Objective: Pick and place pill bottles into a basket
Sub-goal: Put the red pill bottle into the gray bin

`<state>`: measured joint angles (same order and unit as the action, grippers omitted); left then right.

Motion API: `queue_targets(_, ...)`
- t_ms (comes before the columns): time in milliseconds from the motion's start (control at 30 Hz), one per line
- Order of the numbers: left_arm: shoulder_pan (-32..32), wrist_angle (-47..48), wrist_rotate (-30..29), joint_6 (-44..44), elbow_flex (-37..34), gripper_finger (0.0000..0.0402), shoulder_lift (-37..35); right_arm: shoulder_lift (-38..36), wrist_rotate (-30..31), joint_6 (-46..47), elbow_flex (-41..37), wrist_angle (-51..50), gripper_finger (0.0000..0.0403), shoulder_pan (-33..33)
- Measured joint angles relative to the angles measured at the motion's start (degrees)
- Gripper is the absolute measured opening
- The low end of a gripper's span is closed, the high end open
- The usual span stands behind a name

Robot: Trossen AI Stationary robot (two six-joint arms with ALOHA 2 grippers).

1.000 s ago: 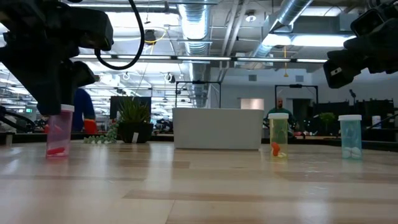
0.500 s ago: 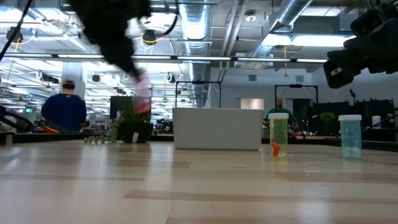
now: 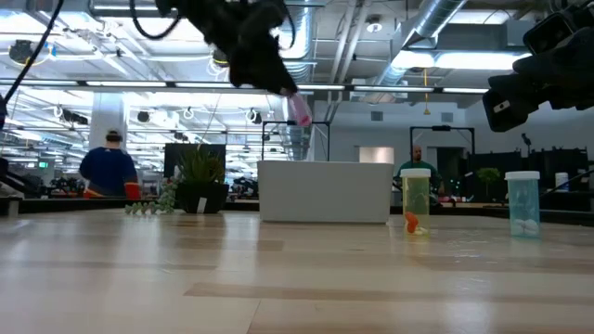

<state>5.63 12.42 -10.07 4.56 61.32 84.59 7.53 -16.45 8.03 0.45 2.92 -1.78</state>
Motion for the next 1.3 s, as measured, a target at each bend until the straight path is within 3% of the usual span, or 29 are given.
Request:
queue_targets(167, 3.36, -0.8, 6.57, -0.49, 1.79, 0.0118, 7.57, 0.11, 0.01, -0.01, 0.0, 0.0, 0.0129, 0.02)
queue_targets(333, 4.2, 0.51, 7.37, -2.67, 8.3, 0.0118, 15.48, 0.28, 0.02, -0.02, 0.0, 0.0, 0.0129, 0.0)
queue_targets(833, 7.82, 25.27, 7.59, -8.32, 33.39, 0.0118, 32.83, 0.28, 0.02, -0.02, 0.0, 0.0, 0.0129, 0.0)
queue_targets(1300, 8.65, 27.14, 9.73, -10.54, 34.95, 0.0118, 34.62, 0.33, 0.02, 0.0, 0.0, 0.0, 0.0129, 0.0)
